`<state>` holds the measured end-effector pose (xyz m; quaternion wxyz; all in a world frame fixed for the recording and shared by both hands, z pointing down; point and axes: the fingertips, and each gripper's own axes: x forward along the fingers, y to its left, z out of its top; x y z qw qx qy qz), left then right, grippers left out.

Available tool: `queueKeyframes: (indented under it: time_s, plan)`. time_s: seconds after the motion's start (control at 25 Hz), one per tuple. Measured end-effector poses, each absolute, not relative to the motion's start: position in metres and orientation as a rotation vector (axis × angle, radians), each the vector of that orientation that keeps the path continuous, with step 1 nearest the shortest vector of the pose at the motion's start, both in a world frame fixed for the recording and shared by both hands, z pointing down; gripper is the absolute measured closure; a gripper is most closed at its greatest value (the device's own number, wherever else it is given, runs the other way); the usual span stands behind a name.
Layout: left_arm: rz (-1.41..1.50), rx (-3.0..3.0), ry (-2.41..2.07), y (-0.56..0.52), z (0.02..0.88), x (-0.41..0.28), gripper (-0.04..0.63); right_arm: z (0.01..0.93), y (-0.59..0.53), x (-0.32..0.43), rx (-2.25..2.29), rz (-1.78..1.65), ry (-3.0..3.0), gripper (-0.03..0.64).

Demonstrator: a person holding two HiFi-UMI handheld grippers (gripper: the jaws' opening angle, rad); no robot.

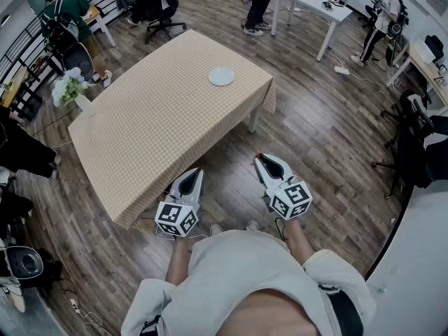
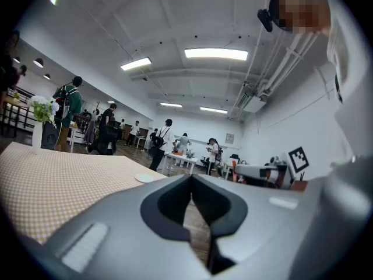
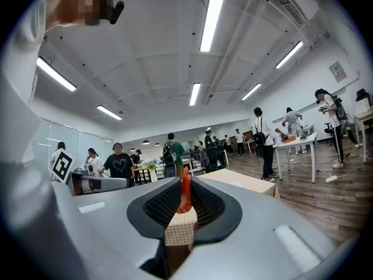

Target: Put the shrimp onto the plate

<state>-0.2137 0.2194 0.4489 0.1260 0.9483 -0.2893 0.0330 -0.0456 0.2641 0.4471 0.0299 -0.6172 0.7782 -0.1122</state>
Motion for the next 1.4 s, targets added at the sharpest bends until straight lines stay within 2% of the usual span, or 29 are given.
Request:
queueKeyframes:
  time_s: [0.68, 1.4]
  plan:
    - [0.097, 2.755, -0.876, 0.238, 0.456, -0.184, 0.584, 0.447, 0.273, -0.019, -1.800, -0.348, 2.441, 0.565]
    - [0.110, 2.765, -0.879, 0.258, 0.468, -0.100, 0.584, 0.473, 0.296, 0.063, -1.808, -0.412, 2.445, 0.565]
